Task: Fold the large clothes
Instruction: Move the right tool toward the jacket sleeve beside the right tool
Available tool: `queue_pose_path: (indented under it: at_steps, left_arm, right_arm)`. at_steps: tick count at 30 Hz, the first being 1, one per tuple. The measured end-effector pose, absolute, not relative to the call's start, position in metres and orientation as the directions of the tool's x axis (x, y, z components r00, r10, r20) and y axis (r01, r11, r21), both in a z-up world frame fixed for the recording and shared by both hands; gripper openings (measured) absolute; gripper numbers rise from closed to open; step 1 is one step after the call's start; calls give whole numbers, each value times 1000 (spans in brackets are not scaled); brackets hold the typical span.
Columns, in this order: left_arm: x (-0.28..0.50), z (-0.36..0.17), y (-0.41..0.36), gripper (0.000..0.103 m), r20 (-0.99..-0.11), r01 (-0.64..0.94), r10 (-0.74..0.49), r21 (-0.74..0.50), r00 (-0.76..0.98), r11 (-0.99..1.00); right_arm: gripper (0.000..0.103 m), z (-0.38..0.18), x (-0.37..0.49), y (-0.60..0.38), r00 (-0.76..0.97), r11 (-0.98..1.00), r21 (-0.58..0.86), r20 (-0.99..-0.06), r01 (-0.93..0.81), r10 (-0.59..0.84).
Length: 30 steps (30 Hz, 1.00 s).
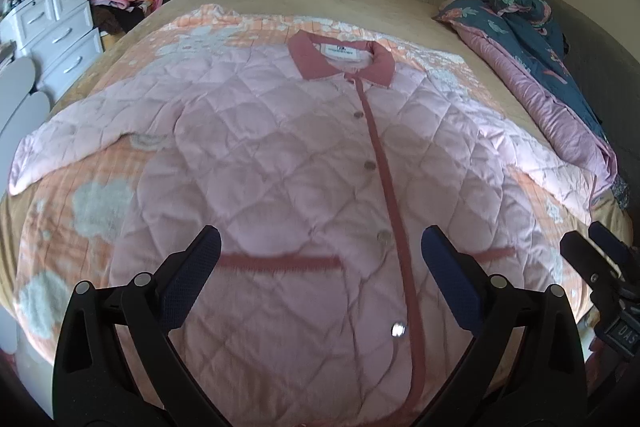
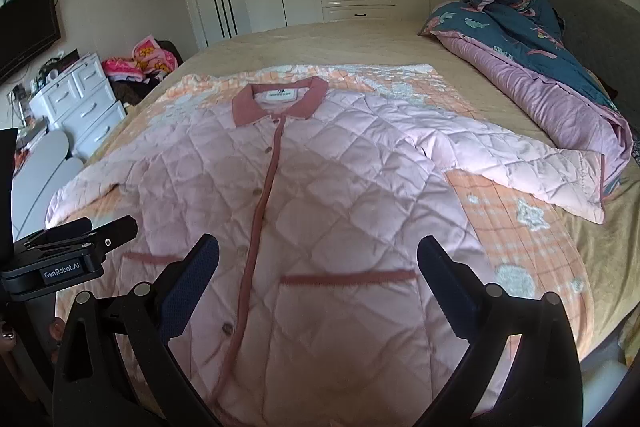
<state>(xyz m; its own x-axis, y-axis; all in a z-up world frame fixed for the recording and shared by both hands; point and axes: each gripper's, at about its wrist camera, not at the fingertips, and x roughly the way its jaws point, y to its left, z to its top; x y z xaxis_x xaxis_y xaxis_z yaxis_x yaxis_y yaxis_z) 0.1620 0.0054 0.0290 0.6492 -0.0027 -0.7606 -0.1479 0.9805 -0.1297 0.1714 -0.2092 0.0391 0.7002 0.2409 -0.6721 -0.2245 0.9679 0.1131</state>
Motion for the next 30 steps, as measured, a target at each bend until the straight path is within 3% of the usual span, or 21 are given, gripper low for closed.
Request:
queue_pose_path:
  at_steps: [30]
  left_arm:
    - [302, 38, 9, 94, -734, -151, -35, -186, 678, 971]
  right_arm:
    - [99, 67, 332, -225, 754, 970, 221, -619, -101, 220]
